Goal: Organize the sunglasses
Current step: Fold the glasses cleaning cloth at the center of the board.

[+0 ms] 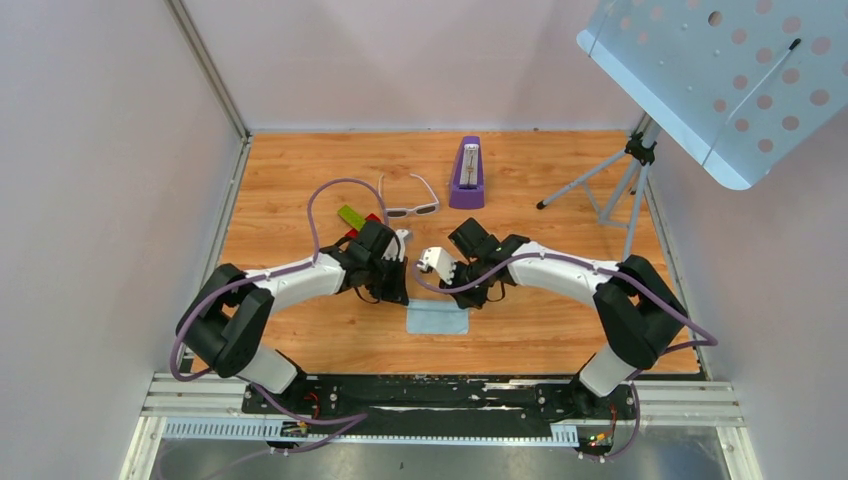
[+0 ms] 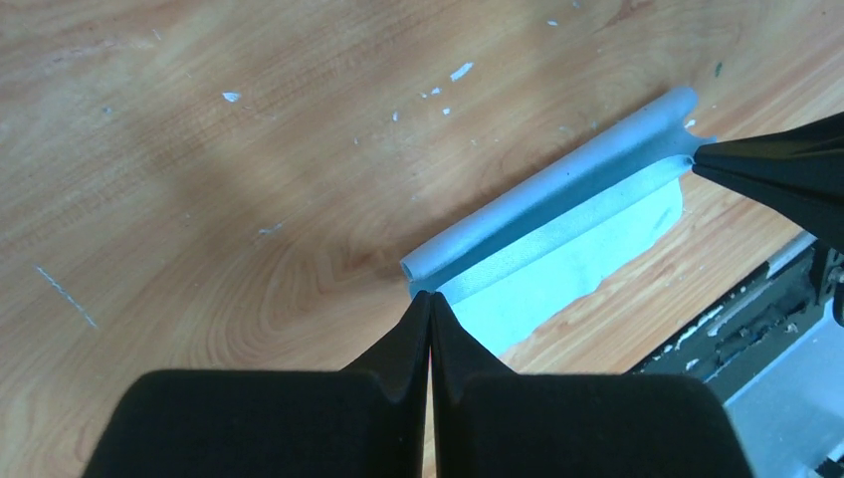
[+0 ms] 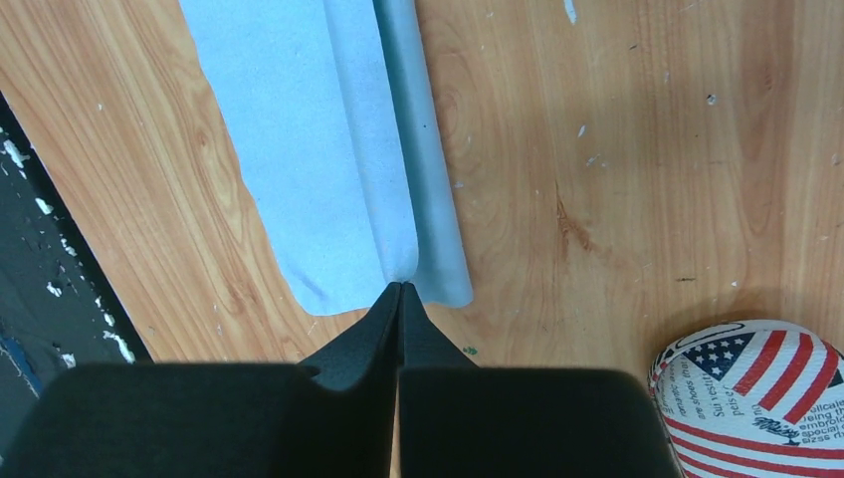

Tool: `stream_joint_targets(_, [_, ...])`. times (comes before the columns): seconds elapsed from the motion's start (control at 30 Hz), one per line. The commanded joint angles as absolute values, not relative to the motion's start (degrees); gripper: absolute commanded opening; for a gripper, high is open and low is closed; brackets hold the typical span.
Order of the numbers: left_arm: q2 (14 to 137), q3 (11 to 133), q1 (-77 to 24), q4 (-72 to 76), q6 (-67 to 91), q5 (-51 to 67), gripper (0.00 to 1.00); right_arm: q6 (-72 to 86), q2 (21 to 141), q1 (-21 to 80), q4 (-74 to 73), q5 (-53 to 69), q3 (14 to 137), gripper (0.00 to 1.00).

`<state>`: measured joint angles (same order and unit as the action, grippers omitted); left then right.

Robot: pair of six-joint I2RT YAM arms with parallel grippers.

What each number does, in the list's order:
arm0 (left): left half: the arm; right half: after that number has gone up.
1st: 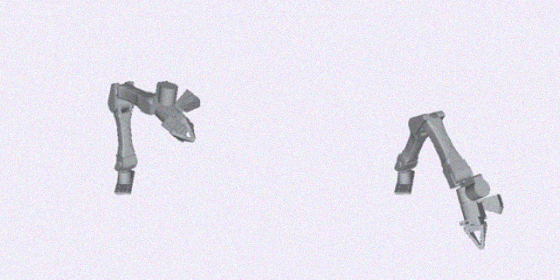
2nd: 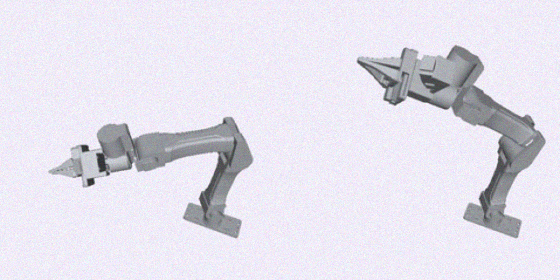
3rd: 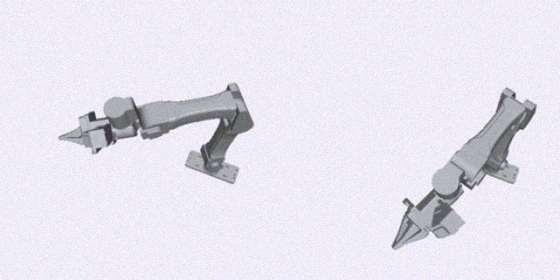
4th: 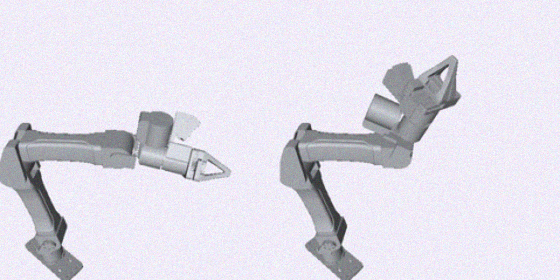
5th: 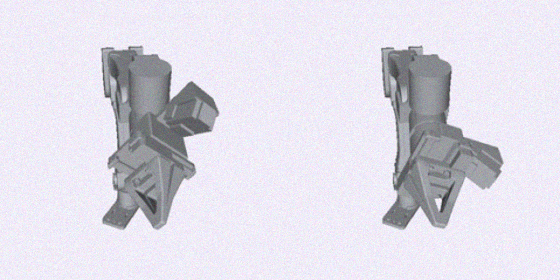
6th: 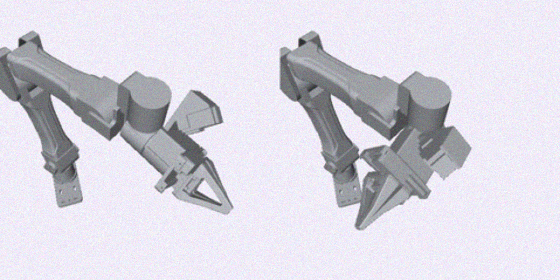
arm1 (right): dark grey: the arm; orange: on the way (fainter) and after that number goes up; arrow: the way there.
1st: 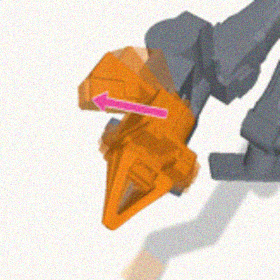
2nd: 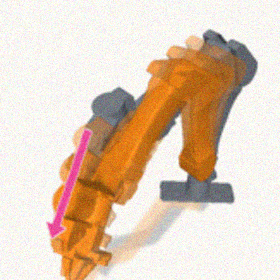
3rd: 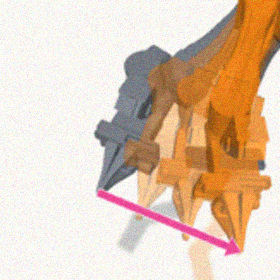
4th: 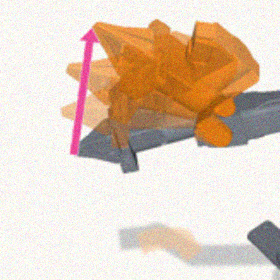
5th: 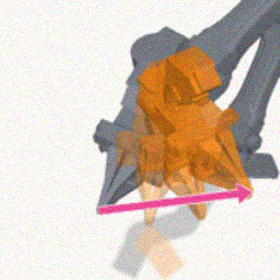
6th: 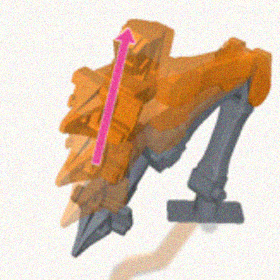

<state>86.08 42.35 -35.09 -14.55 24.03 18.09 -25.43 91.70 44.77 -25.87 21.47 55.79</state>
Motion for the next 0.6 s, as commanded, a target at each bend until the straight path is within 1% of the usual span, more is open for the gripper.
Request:
stream_joint_targets(0.0, [84.14, 41.77, -35.49, -14.36, 24.13, 20.35, 0.0, -26.85, 89.98, 45.78, -27.95, 22.47, 54.74, 0.0])
stream_joint_targets(0.2, [84.79, 41.42, -36.47, -13.08, 24.48, 22.91, 0.0, -27.32, 89.99, 46.44, -27.95, 23.51, 54.19, 0.0])
stream_joint_targets(0.57, [85.43, 42.14, -37.0, -14.68, 23.38, 21.67, 0.0, -28.11, 88.65, 47.48, -28.15, 24.73, 52.4, 0.0])
